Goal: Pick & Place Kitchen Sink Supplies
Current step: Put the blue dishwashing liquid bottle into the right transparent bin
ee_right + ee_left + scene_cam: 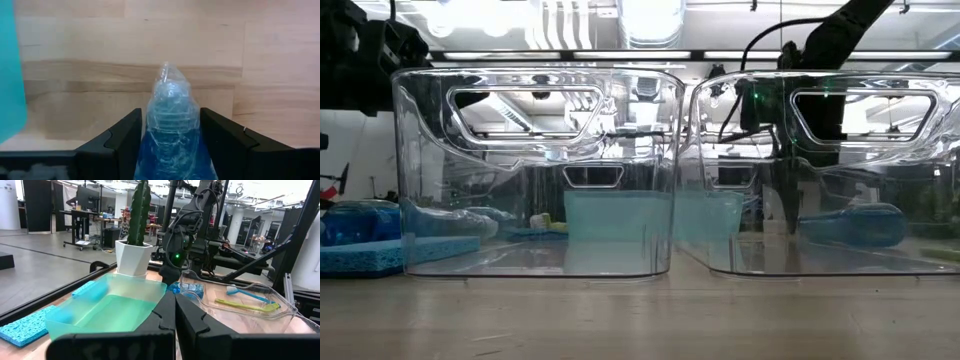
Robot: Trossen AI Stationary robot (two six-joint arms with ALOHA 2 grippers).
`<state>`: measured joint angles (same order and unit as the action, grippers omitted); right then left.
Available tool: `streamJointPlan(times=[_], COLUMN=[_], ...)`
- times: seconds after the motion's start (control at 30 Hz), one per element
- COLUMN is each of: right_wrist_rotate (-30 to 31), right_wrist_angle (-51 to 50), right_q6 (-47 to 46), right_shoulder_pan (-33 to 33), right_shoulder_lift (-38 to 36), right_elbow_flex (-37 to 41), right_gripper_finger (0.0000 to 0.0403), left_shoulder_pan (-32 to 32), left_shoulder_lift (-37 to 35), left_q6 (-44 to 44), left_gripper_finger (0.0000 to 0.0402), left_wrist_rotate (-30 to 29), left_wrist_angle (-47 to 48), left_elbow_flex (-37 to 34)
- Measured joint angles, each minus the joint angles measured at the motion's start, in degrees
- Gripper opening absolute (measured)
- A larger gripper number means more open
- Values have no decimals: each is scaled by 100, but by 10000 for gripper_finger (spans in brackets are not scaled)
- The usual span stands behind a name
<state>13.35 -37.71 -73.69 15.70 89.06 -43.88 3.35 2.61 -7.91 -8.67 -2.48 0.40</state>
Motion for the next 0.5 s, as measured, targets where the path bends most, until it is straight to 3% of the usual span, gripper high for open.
streamJointPlan(times=[0.23, 0.5], right_wrist_rotate=[35, 59], right_wrist_angle=[68, 82], right_q6=[235, 383], right_shoulder_pan=[0, -1], right_shoulder_lift=[-34, 8], right_elbow_flex=[1, -11], right_gripper_finger=[133, 130], left_shoulder_pan=[-2, 1], left_shoulder_lift=[2, 1], left_q6=[-2, -2], left_gripper_finger=[0, 0], left_wrist_rotate=[0, 0], left_wrist_angle=[0, -1], left_elbow_flex=[1, 1])
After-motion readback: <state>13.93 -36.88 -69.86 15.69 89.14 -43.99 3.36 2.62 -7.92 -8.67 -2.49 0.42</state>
